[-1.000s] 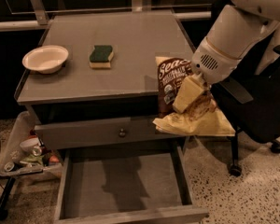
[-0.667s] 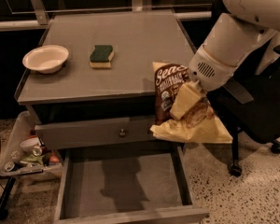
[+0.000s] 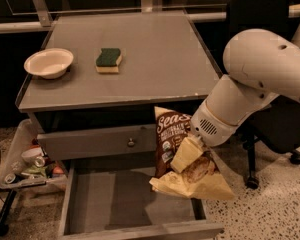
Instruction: Place brown chip bag into middle drawer
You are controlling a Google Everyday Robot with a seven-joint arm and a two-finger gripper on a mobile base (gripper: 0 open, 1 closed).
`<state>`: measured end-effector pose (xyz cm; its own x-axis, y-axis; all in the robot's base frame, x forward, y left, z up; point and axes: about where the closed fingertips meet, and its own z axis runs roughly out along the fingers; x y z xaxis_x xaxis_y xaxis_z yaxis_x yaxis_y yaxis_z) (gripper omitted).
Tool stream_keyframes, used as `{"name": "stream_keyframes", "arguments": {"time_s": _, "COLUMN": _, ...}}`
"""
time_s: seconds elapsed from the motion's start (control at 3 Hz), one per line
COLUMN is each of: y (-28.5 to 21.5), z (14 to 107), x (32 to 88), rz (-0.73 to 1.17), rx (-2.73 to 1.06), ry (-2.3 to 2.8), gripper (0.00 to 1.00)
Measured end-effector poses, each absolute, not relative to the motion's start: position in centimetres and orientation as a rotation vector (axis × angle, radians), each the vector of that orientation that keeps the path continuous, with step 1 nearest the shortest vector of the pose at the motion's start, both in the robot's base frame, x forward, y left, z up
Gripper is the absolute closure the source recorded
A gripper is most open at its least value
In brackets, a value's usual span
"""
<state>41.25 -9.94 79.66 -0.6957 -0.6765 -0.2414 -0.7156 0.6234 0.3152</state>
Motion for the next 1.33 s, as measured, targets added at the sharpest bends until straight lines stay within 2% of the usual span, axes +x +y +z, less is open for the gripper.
{"name": "stream_keyframes", "arguments": {"time_s": 0.67, "y": -8.5, "z": 77.7, "x": 40.4, "rz": 0.671, "rx": -1.168, "ry": 2.741, "gripper": 1.00}}
{"name": "stream_keyframes", "arguments": {"time_s": 1.33, "y": -2.4, "z": 69.4, "x": 39.6, "rz": 0.934, "rx": -1.072, "ry": 2.737, "gripper": 1.00}}
